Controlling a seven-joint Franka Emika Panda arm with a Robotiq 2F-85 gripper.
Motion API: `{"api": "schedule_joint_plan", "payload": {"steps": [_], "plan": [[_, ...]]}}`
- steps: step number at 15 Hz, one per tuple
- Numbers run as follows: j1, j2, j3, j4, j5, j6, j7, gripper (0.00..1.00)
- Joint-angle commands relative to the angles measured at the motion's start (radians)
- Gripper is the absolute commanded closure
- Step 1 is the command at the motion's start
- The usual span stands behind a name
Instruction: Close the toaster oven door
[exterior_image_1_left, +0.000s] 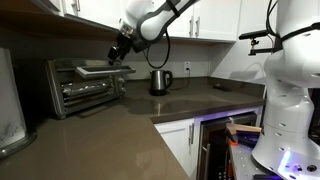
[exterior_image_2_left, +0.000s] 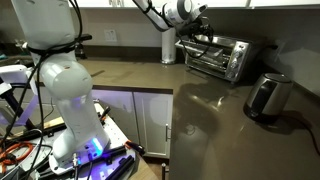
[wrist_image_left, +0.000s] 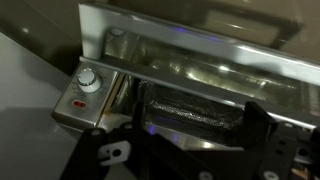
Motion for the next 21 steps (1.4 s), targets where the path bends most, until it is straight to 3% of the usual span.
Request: {"api": "schedule_joint_plan", "payload": {"steps": [1,10,13,17,20,21], "plan": [[0.01,-0.02,-0.006,-0.012,-0.042,-0.016,0.047,0.0],[0.016,-0.086,0.004,-0.081,-0.009,-0.053,0.045,0.0],[0.018,-0.122,0.02,-0.128,0.058,-0.056,0.01,0.0],[-0.017,-0.143,0.088,-0.194,0.273,-0.039,-0.101,0.0],[-0.012,-0.134,0.107,-0.217,0.479,-0.047,-0.226,0.0],[0.014,-0.127,0.084,-0.218,0.547,-0.057,-0.275,0.0]]}}
